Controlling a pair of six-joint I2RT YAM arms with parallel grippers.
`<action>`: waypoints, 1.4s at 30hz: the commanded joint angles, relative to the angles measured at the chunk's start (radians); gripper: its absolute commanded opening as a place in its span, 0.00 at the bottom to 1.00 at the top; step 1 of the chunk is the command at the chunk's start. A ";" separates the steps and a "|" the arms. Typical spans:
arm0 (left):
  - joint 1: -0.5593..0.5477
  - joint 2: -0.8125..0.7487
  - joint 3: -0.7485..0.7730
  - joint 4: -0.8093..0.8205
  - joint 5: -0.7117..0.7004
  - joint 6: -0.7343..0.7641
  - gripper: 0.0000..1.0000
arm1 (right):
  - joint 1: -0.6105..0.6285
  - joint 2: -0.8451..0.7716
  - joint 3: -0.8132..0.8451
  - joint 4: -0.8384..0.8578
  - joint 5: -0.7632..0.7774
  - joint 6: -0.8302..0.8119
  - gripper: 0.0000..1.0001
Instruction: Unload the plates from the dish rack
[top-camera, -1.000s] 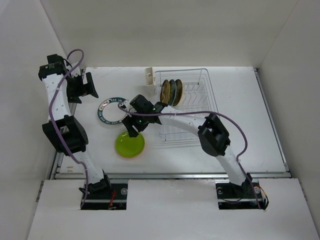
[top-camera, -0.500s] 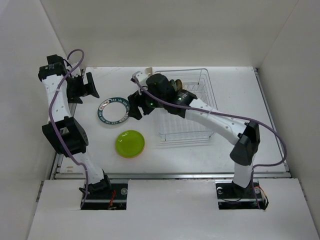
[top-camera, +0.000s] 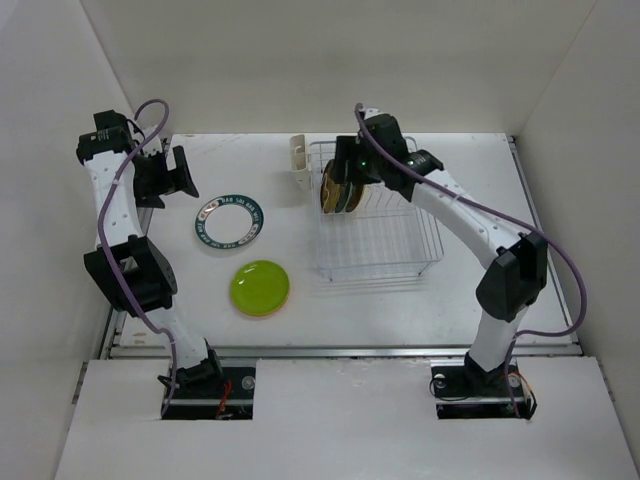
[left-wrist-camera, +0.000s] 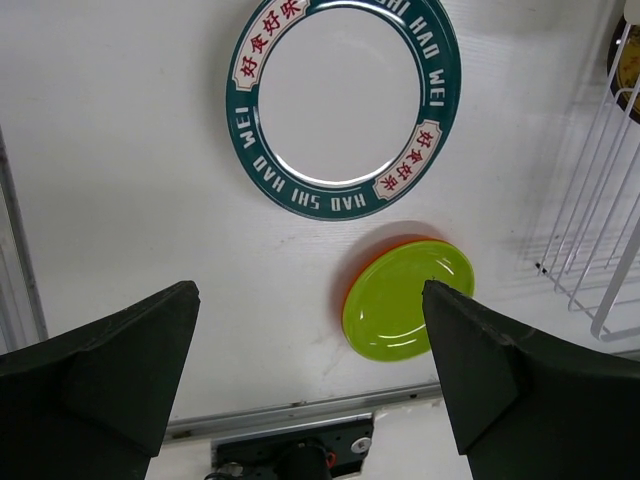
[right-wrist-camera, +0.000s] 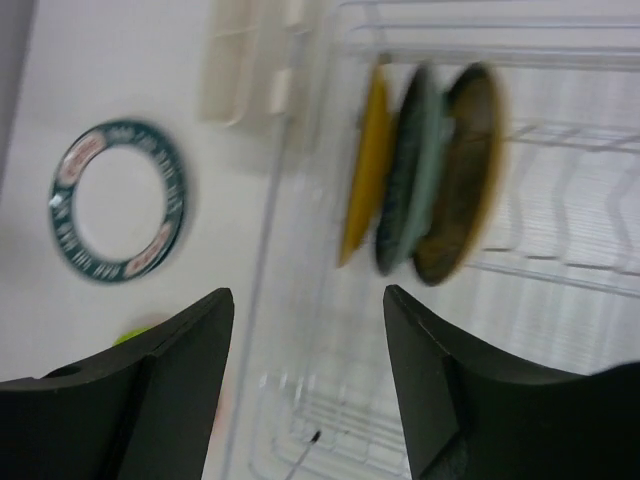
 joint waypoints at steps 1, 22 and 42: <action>0.005 -0.062 -0.008 -0.002 -0.011 0.007 0.93 | -0.033 -0.031 0.042 -0.029 0.164 0.084 0.66; 0.005 -0.071 -0.037 -0.002 -0.049 0.025 0.97 | -0.104 0.230 0.158 -0.057 0.372 0.124 0.48; 0.005 -0.062 -0.046 -0.002 -0.040 0.025 0.97 | -0.104 0.263 0.105 -0.028 0.364 0.081 0.00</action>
